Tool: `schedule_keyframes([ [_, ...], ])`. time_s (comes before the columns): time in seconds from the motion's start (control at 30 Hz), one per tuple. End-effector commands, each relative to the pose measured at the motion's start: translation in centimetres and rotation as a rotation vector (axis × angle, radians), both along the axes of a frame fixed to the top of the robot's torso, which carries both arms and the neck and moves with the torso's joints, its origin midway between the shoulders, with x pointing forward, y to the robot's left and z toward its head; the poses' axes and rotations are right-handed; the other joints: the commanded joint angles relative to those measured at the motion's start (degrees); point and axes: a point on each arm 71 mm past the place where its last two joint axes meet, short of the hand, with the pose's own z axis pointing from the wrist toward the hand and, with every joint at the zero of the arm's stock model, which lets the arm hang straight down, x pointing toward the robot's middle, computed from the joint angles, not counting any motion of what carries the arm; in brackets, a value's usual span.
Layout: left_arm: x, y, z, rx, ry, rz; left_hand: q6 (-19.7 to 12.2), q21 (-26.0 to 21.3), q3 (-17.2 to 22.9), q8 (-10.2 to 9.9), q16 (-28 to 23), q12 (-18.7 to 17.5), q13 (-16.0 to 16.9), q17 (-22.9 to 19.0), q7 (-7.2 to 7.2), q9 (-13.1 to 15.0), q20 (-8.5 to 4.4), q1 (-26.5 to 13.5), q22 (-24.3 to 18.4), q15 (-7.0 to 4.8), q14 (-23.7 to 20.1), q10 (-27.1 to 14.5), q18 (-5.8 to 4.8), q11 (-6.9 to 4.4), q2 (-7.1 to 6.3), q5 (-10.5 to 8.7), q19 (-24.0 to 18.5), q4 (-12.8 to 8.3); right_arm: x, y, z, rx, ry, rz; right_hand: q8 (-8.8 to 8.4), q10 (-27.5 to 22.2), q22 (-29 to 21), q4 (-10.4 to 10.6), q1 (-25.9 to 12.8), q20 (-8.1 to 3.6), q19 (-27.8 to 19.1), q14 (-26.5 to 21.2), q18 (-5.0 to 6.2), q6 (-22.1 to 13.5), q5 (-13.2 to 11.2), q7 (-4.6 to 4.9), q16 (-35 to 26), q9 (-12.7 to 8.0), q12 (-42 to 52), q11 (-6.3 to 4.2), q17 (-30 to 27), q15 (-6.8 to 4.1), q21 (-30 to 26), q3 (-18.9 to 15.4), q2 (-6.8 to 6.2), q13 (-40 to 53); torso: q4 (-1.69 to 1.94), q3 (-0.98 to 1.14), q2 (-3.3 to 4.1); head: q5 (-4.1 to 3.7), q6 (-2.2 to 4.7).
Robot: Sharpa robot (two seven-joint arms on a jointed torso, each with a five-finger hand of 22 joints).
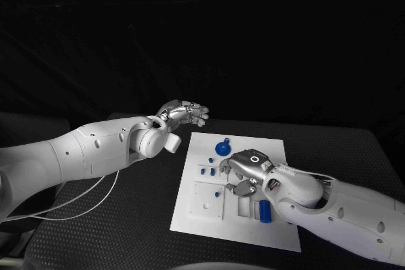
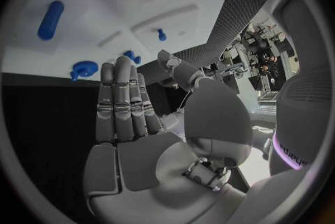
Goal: Assemble the parts on the task board
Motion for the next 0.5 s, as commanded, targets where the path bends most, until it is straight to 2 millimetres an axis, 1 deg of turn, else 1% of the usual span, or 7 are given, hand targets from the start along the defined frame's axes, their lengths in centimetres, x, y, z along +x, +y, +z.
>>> schedule_keyframes([
  [0.03, 0.0, -0.1, 0.1, -0.013, -0.001, -0.016, -0.5, -0.2, 0.0, -0.3, -0.2, -0.2, -0.1, 0.1, 0.09, 0.0, 0.14, -0.6, 0.1, 0.24, 0.2, -0.4, 0.47, 0.09, 0.17, 0.23, 0.2, 0.4, 0.7, -1.1, 1.7, 0.056, 0.027, -0.043, 0.15, 0.2, 0.0, 0.3, 0.2, -0.49, 0.7, 0.8, 0.42, 0.2, -0.4, -0.30, 0.4, 0.1, 0.4, -0.41, 0.2, -0.04, 0.1, 0.6, -0.20, 0.1, -0.03, 0.01, 0.00, -0.44, 0.51],
  [0.13, 0.1, 0.1, 0.1, -0.011, -0.003, -0.011, -0.5, -0.3, 0.0, -0.3, -0.2, -0.2, -0.1, 0.1, 0.09, 0.0, 0.14, -0.6, 0.1, 0.24, 0.2, -0.4, 0.47, 0.08, 0.17, 0.23, 0.2, 0.4, 1.9, -2.9, 3.4, 0.036, 0.035, -0.074, 0.79, 1.5, 0.5, 0.9, 0.0, -1.07, 2.3, 2.1, 0.42, 1.2, -0.5, -0.71, 1.4, 0.3, 1.1, -0.96, 0.6, -0.59, 1.1, 0.4, -0.16, 0.4, -0.02, 0.03, -0.07, -0.74, 0.97],
  [0.2, 0.2, 0.2, 0.1, -0.010, -0.006, -0.006, -0.5, -0.3, 0.0, -0.3, -0.3, -0.2, -0.1, 0.1, 0.09, 0.0, 0.14, -0.6, 0.1, 0.24, 0.2, -0.4, 0.48, 0.08, 0.17, 0.23, 0.2, 0.4, 2.7, -4.1, 4.2, 0.030, 0.043, -0.099, 0.82, 1.7, 1.0, 0.8, 0.0, -1.58, 3.1, 2.6, 0.42, 1.2, -0.4, -0.71, 2.3, 0.3, 1.2, -1.16, 1.0, -0.83, 1.9, -0.1, -0.09, 0.5, -0.11, 0.00, -0.08, -0.87, 1.24],
  [0.3, 0.3, 0.3, 0.1, -0.010, -0.010, -0.003, -0.5, -0.3, 0.0, -0.3, -0.3, -0.2, -0.1, 0.1, 0.09, 0.0, 0.15, -0.6, 0.1, 0.24, 0.2, -0.4, 0.48, 0.08, 0.16, 0.23, 0.2, 0.4, 3.5, -5.8, 4.9, -0.013, 0.047, -0.125, 0.69, 1.3, 1.6, 0.6, -0.5, -2.02, 3.5, 2.8, 0.42, 1.0, 0.0, -0.58, 3.4, 0.2, 1.0, -1.12, 1.6, -0.82, 2.6, -1.5, -0.10, 0.5, -0.22, -0.07, -0.10, -1.10, 1.52],
  [0.37, 0.3, 0.3, 0.1, -0.010, -0.011, -0.002, -0.5, -0.3, 0.0, -0.3, -0.3, -0.1, -0.1, 0.2, 0.08, 0.0, 0.15, -0.6, 0.1, 0.24, 0.2, -0.3, 0.48, 0.07, 0.16, 0.23, 0.2, 0.4, 3.8, -6.5, 4.8, -0.039, 0.066, -0.143, 0.57, 1.0, 1.9, 0.5, -1.0, -2.05, 3.4, 2.6, 0.42, 0.7, 0.2, -0.46, 3.7, 0.1, 0.8, -0.99, 1.8, -0.70, 2.7, -2.3, -0.10, 0.4, -0.34, -0.08, -0.14, -1.08, 1.64],
  [0.43, 0.3, 0.3, 0.1, -0.009, -0.012, 0.000, -0.4, -0.3, 0.0, -0.2, -0.3, -0.1, -0.1, 0.2, 0.08, 0.0, 0.15, -0.6, 0.1, 0.24, 0.2, -0.3, 0.48, 0.07, 0.16, 0.23, 0.2, 0.4, 4.1, -7.1, 4.4, -0.081, 0.094, -0.160, 0.41, 0.5, 2.1, 0.0, -1.5, -2.02, 3.1, 2.4, 0.42, 0.4, 0.4, -0.36, 4.1, -0.1, 0.5, -0.86, 1.9, -0.51, 2.8, -3.5, -0.11, 0.3, -0.38, -0.06, -0.16, -1.11, 1.69],
  [0.5, 0.4, 0.3, 0.1, -0.008, -0.012, 0.001, -0.4, -0.3, 0.0, -0.2, -0.3, -0.1, -0.1, 0.2, 0.08, 0.0, 0.15, -0.5, 0.1, 0.24, 0.3, -0.3, 0.48, 0.07, 0.17, 0.23, 0.2, 0.4, 4.3, -7.4, 4.0, -0.107, 0.111, -0.173, 0.04, -0.7, 2.2, -0.5, -2.3, -1.88, 2.6, 1.9, 0.41, -0.3, 0.2, -0.21, 4.1, -0.3, -0.2, -0.43, 1.9, -0.18, 2.7, -4.8, -0.16, -0.1, -0.37, -0.03, -0.20, -1.12, 1.82],
])
